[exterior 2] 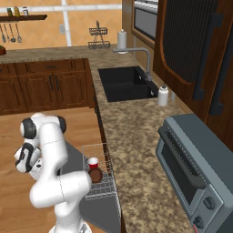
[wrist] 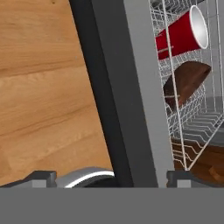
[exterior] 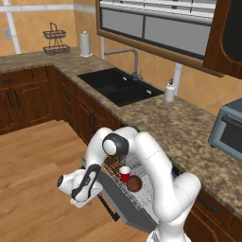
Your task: Pick up the cup and bowl from the counter, place them in the dishwasher, and close the dishwasher door.
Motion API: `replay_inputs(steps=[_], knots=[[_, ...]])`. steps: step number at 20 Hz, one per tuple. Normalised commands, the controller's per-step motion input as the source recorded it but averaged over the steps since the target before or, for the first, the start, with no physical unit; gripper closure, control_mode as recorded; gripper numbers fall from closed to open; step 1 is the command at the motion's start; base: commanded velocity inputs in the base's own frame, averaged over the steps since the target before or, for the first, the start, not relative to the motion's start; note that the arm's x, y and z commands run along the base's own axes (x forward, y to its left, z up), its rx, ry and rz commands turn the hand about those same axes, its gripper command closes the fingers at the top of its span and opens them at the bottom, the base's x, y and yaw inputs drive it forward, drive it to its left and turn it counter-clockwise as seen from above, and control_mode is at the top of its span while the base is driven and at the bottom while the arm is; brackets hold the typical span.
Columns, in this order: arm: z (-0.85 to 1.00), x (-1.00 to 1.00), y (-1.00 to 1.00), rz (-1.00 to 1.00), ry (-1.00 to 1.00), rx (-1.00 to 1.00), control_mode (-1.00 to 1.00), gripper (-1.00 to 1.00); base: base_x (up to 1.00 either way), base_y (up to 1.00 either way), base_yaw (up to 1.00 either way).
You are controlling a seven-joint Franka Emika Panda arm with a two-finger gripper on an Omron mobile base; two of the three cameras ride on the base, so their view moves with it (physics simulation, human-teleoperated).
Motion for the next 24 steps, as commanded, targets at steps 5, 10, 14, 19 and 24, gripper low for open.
replay_inputs(steps=[5, 10, 14, 19, 24], knots=[[-0.51, 0.36, -0.07, 0.01, 0.00, -0.15, -1.00, -1.00, 0.00, 0.00, 0.00], [-0.62, 0.43, 0.16, 0.01, 0.08, -0.17, -1.00, -1.00, 0.00, 0.00, 0.00], [-0.64, 0.50, 0.00, 0.00, 0.07, -0.10, -1.00, -1.00, 0.00, 0.00, 0.00], [-0.35, 0.12, -0.70, 0.06, 0.00, -0.09, -1.00, -1.00, 0.00, 0.00, 0.00], [-0.01, 0.00, -1.00, 0.14, -0.03, -0.04, -1.00, -1.00, 0.00, 0.00, 0.00]])
